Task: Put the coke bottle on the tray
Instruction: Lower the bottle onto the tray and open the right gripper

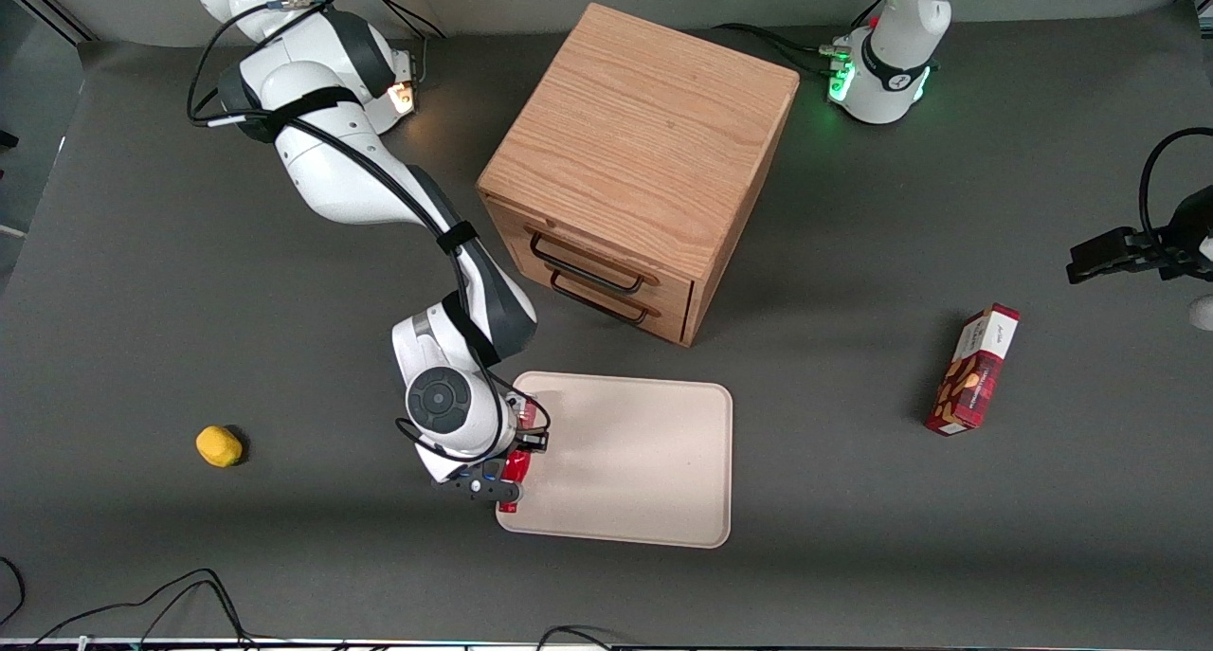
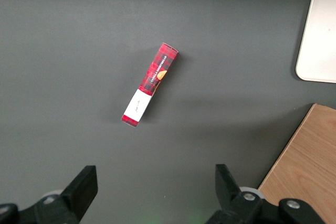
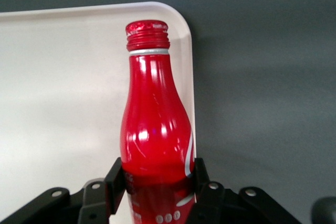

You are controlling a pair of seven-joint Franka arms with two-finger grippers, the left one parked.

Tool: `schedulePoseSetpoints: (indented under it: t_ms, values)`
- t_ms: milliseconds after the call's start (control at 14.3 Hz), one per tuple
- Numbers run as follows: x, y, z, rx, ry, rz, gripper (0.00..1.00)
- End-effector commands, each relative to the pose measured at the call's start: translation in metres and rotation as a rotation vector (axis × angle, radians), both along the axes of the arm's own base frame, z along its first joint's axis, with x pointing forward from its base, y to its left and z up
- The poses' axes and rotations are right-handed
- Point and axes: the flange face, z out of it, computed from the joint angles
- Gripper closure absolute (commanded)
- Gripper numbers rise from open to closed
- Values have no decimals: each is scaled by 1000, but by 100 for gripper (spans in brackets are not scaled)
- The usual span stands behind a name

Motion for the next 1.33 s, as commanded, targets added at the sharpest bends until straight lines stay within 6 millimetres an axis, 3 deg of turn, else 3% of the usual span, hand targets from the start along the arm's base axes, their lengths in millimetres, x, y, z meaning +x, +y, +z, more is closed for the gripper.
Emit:
schedulePoseSetpoints:
  t_ms: [0,70,140,210,280,1259]
  values:
    - [4,7,2,2,-36,37,100]
    - [4,7,3,6,-39,37,100]
    - [4,7,2,3,-38,31,57]
    - [3,8,0,-6,-39,34,6]
    - [-1,15,0,-18,-44,49,0]
    - [0,10,-2,-24,-38,43,0]
